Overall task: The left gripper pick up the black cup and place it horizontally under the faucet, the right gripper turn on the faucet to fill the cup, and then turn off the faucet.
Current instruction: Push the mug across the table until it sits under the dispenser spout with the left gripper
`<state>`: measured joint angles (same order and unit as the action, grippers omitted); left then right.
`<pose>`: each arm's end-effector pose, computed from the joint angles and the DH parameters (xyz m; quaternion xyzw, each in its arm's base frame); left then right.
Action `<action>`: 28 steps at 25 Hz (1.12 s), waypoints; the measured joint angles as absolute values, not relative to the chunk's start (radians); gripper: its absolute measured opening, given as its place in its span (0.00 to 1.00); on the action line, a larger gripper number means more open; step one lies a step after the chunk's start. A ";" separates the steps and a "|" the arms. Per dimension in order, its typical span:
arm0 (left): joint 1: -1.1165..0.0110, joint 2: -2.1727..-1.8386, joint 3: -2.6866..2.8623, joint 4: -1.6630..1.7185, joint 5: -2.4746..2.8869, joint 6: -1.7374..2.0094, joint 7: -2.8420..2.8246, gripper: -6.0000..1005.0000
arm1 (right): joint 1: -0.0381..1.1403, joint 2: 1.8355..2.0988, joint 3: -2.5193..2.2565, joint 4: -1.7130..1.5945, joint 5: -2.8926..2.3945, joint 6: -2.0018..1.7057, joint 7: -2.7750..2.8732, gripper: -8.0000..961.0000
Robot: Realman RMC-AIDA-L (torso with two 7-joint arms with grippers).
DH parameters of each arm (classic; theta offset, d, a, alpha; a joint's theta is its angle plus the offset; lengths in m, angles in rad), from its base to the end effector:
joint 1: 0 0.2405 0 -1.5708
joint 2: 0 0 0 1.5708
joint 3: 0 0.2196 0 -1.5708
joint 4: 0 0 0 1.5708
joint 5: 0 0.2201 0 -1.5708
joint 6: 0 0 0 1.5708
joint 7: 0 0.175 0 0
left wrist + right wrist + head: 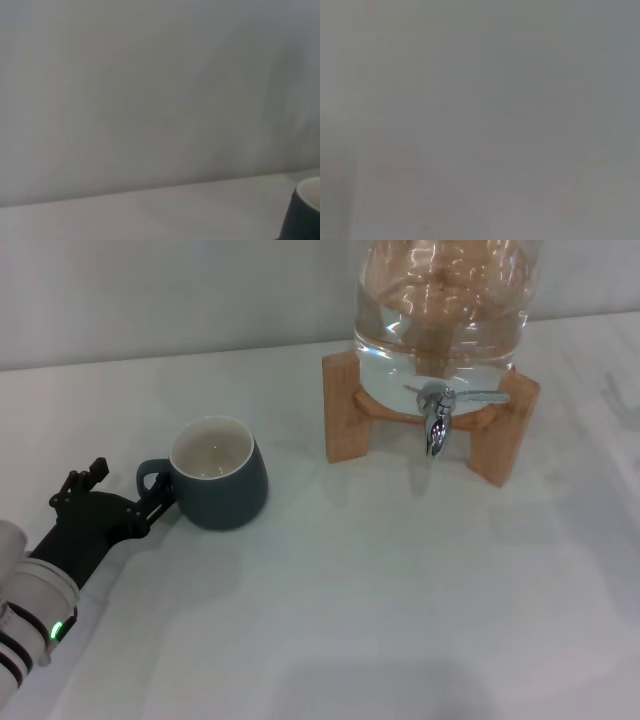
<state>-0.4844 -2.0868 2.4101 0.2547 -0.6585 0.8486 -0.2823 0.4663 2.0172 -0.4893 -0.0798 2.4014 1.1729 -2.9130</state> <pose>-0.2769 0.3530 -0.0884 -0.8037 -0.2852 -0.2389 0.4644 0.3559 0.3612 0.0926 -0.6076 0.2279 0.2675 0.7123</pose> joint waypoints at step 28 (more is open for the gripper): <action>-0.497 -2.089 2.407 0.256 -0.657 0.826 -0.276 0.51 | 0.460 2.019 -0.489 -0.075 2.401 1.175 -2.913 0.86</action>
